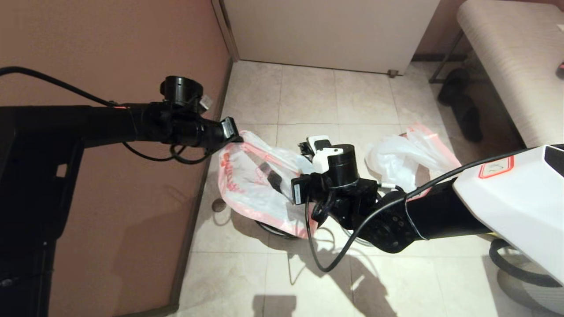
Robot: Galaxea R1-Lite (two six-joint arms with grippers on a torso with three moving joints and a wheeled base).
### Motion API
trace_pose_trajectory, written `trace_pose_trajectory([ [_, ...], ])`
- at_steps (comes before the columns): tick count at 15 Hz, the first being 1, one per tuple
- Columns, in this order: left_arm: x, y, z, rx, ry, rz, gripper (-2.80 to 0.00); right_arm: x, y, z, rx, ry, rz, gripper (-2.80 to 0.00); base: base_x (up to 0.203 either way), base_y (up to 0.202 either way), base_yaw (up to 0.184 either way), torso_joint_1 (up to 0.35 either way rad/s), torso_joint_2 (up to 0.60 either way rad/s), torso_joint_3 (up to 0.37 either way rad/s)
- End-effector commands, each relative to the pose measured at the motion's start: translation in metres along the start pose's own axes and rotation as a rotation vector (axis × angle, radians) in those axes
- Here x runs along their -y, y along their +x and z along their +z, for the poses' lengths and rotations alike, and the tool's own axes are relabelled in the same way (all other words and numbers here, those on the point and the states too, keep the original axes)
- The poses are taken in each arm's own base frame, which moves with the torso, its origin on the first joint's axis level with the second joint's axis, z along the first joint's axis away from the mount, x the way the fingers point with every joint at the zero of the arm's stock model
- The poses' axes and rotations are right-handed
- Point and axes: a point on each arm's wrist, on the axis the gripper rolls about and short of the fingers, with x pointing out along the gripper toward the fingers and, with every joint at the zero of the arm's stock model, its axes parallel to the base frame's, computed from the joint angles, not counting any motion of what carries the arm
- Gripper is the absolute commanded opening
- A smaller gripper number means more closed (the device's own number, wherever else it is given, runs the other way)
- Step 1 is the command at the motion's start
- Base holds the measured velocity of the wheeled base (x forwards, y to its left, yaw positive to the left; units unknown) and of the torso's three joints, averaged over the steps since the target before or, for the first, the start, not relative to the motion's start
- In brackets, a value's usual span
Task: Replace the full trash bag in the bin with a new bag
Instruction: Put the new garbage bag on the trash can
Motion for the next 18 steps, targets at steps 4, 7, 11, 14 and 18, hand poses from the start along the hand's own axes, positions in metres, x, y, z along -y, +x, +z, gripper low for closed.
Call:
trace_pose_trajectory([
  [4,0.018,-0.015,-0.020,-0.102,0.074,-0.044,-2.80,0.002,-0.002,0.009,0.030,0.012,-0.001,-2.80,0.000,0.000,0.000,0.000,0.00,0.000],
  [7,0.020,-0.014,-0.021,-0.107,0.074,-0.052,-2.80,0.007,0.001,0.008,0.024,0.012,-0.015,-2.80,0.000,0.000,0.000,0.000,0.00,0.000],
  [11,0.020,-0.015,-0.021,-0.106,0.070,-0.054,-2.80,0.012,0.001,0.007,0.004,0.007,-0.027,-2.80,0.000,0.000,0.000,0.000,0.00,0.000],
  [14,0.021,-0.014,-0.021,-0.108,0.069,-0.054,-2.80,0.012,-0.006,0.010,-0.038,-0.009,-0.029,-2.80,0.000,0.000,0.000,0.000,0.00,0.000],
  [18,0.021,-0.014,-0.021,-0.107,0.068,-0.055,-2.80,0.007,-0.015,0.021,-0.009,0.000,-0.009,-2.80,0.000,0.000,0.000,0.000,0.00,0.000],
])
